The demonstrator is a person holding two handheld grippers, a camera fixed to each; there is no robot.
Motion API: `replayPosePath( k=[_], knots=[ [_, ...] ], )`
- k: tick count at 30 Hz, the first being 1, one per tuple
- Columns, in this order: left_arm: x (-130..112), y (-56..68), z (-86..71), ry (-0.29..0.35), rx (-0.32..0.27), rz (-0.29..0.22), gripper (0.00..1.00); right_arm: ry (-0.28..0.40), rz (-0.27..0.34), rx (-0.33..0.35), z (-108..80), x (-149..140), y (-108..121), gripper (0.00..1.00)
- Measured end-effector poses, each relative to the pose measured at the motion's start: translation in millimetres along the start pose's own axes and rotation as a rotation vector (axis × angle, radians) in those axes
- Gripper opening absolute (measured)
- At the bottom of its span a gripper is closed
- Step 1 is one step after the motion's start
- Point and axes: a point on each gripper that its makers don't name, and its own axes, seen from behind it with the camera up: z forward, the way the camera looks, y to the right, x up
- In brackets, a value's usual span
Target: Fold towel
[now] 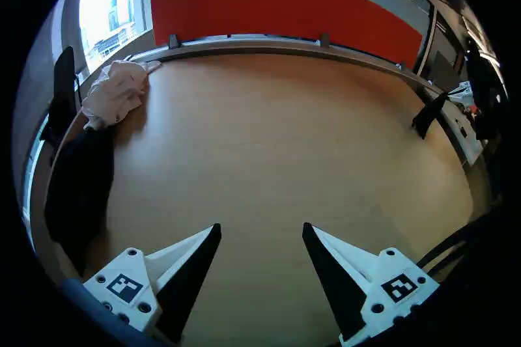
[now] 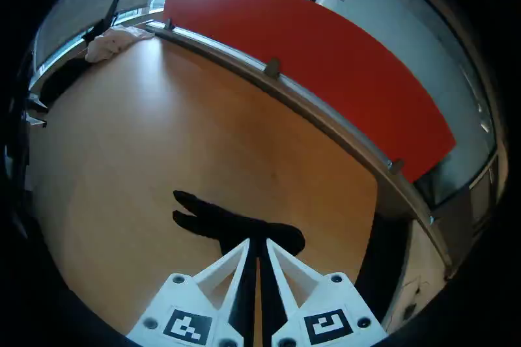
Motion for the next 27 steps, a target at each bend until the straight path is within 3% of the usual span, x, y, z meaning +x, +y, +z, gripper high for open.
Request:
replayPosePath(
  k=[13,27],
  knots=[
    [1.7,6.7,0.6,0.0,-0.01,0.014,0.93,-0.083,0.019,0.023,-7.2,-82.5,-18.1,0.04],
    [1.1,9.1,-1.5,-0.001,-0.012,0.021,0.93,-0.202,0.024,0.057,-12.8,-151.5,-33.1,0.04]
  ],
)
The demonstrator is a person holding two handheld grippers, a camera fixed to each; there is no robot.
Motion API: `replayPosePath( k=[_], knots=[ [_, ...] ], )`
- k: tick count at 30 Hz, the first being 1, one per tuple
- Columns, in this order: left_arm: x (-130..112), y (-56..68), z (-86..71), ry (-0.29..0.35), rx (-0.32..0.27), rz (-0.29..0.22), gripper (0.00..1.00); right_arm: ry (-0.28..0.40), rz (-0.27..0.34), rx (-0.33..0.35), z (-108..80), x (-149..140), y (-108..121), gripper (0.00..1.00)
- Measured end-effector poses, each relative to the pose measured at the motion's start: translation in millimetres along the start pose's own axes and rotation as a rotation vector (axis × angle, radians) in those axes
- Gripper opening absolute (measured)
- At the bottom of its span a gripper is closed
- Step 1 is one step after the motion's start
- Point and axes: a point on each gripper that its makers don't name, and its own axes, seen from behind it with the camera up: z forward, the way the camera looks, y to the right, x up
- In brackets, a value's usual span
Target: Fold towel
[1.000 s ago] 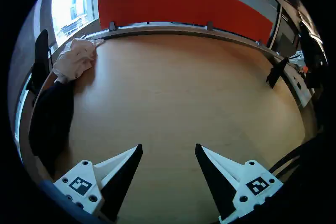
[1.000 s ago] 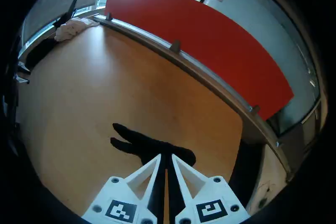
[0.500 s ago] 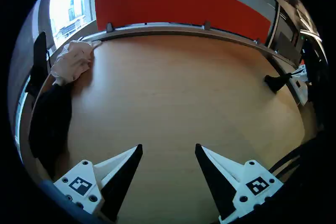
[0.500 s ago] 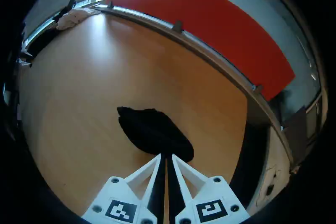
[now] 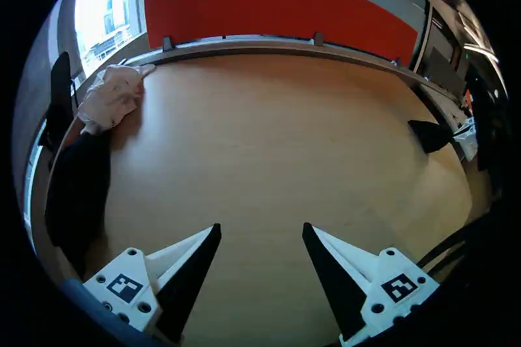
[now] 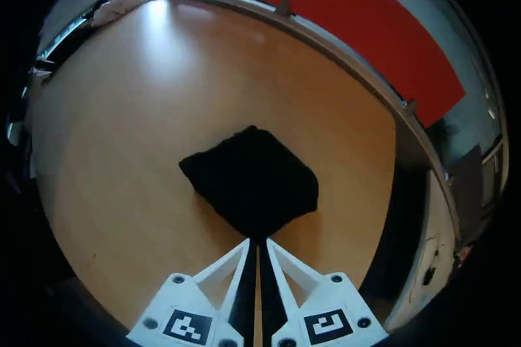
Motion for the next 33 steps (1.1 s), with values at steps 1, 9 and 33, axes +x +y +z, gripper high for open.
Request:
replayPosePath(
  k=[1,9,33],
  knots=[
    [-0.4,-0.2,-0.2,0.0,0.001,0.0,0.93,-0.011,0.001,0.0,0.9,-4.5,0.0,0.04],
    [-3.0,-1.0,-1.6,-0.005,0.004,0.001,0.93,-0.09,0.019,-0.003,9.6,-36.3,2.2,0.04],
    [-9.2,-2.9,-2.5,-0.027,0.012,0.002,0.93,-0.241,0.074,-0.028,40.3,-87.6,10.0,0.04]
  ],
)
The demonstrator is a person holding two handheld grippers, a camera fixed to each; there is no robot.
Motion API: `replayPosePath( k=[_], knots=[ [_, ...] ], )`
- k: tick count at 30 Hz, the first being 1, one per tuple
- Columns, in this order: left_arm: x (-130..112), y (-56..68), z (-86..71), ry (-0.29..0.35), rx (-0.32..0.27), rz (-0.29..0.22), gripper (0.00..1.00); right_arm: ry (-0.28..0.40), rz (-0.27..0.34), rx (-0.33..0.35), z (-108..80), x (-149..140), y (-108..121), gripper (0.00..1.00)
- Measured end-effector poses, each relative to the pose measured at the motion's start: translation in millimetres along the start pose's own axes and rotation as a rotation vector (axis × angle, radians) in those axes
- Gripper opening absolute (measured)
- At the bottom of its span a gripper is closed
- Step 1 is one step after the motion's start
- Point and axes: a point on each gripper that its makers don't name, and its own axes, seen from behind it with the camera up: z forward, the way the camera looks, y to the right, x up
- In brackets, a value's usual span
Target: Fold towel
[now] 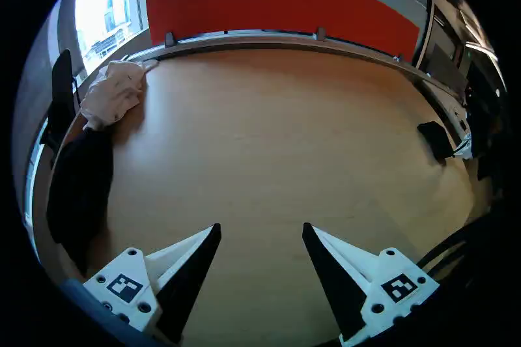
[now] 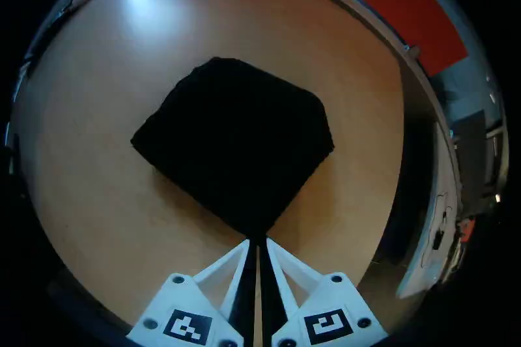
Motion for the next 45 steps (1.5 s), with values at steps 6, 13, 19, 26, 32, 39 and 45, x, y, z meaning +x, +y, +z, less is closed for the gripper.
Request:
replayPosePath(
  k=[6,13,19,26,32,39,45],
  knots=[
    [-1.2,0.9,0.3,-0.006,0.001,0.004,0.93,-0.012,0.011,-0.002,6.1,-1.8,0.7,0.04],
    [-0.6,2.1,1.4,-0.008,0.001,0.002,0.93,-0.007,0.025,-0.013,6.3,0.2,3.5,0.04],
    [0.1,2.1,1.9,-0.008,0.001,0.002,0.93,0.0,0.043,-0.018,3.2,-2.0,5.1,0.08],
    [0.4,2.2,2.5,-0.007,0.0,-0.002,0.93,0.011,0.055,-0.02,-2.4,-6.0,5.3,0.38],
    [0.6,2.7,2.8,-0.005,-0.003,-0.006,0.93,0.029,0.068,-0.029,-8.7,-5.8,6.6,0.8],
    [2.0,3.9,3.6,-0.003,-0.006,-0.007,0.93,0.051,0.078,-0.024,-14.8,-0.6,4.4,0.94],
    [3.2,3.7,3.5,0.001,-0.006,-0.008,0.93,0.065,0.077,-0.022,-17.5,6.0,2.8,0.94]
  ],
)
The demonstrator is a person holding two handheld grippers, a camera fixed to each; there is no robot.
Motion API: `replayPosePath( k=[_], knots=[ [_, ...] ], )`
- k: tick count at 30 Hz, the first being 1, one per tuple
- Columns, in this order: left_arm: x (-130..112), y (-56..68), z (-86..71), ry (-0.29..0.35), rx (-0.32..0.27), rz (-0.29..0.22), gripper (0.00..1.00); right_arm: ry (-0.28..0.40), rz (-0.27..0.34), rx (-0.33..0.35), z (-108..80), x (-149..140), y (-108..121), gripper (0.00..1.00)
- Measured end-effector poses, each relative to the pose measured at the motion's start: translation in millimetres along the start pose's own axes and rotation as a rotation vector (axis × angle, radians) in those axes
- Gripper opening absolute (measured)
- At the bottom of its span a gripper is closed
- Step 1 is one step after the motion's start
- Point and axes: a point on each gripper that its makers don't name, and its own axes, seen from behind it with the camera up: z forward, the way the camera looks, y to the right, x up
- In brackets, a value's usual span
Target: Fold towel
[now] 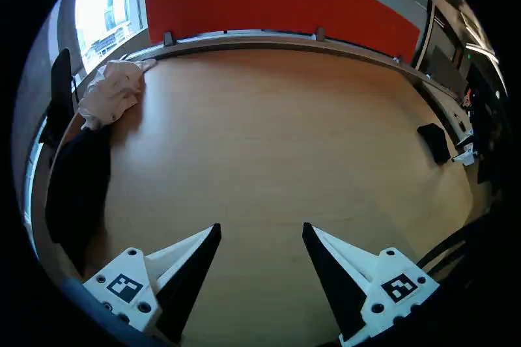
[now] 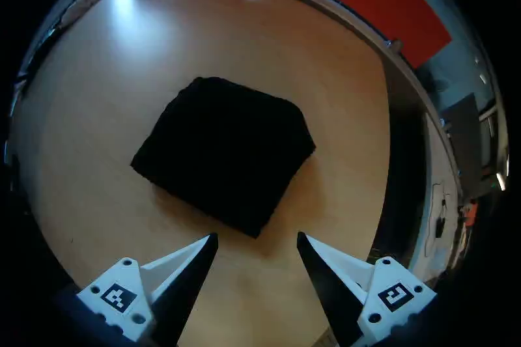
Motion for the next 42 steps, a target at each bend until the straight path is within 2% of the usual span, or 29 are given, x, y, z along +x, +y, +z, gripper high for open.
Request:
replayPosePath(
  k=[9,15,19,24,30,33,42],
  knots=[
    [-0.4,-1.2,-1.0,0.002,0.0,-0.008,0.93,0.014,-0.006,0.006,-3.7,6.8,-5.5,0.94],
    [1.0,-1.7,-1.4,0.005,-0.001,-0.008,0.93,0.049,0.032,0.023,-9.1,16.4,-14.7,0.94],
    [3.8,-2.5,-1.9,0.01,-0.001,-0.011,0.93,0.09,0.102,0.046,-12.7,25.1,-24.3,0.94],
    [7.2,-3.9,-2.3,0.015,-0.002,-0.017,0.93,0.154,0.236,0.078,-14.5,40.3,-32.9,0.94],
    [10.5,-7.6,-3.8,0.021,0.003,-0.019,0.93,0.23,0.395,0.083,-16.7,57.2,-32.2,0.94],
    [12.1,-8.8,-4.3,0.024,0.004,-0.022,0.93,0.252,0.439,0.092,-17.4,61.1,-34.7,0.94],
    [18.7,-11.4,-4.4,0.038,0.006,-0.029,0.93,0.298,0.482,0.074,-20.0,72.3,-39.9,0.94]
  ],
)
